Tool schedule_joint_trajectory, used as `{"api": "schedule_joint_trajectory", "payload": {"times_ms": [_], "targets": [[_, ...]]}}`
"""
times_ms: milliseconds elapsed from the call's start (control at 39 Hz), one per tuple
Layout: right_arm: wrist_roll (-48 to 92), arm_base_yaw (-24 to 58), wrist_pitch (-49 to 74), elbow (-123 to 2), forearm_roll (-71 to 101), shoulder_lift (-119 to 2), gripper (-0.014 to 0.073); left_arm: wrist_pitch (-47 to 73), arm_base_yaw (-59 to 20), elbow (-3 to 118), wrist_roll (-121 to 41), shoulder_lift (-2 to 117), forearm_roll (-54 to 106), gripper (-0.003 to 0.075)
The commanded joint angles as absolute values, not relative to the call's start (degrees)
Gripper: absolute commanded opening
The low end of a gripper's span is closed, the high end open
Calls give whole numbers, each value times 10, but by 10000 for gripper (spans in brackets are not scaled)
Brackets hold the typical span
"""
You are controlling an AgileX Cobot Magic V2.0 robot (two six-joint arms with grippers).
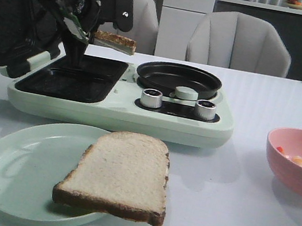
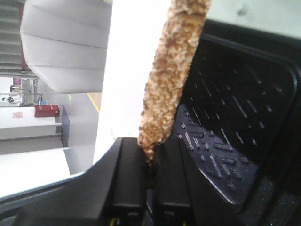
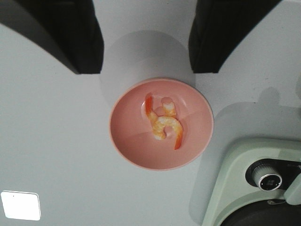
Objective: Make breakfast with bread and shrimp
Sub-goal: 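Lower the bread slice into the sandwich maker plate and release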
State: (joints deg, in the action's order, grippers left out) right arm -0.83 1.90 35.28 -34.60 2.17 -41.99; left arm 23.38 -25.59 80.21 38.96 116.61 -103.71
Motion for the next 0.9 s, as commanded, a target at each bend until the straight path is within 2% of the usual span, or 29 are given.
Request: {"api": "schedule_joint_trajectory", "payload": {"times_ms": [0,334,590,873], "targets": [[-7,19,315,-363,21,-419,511,261,-245,827,395,1142,-1063,98],[-7,19,315,-363,21,-419,511,260,-235,817,395,1142,-1063,98],[-7,19,315,-363,21,-419,511,304,-241,816,395,1142,-1063,99],[-7,19,316,-363,21,-419,511,271,-242,810,395,1142,-1063,103]]}}
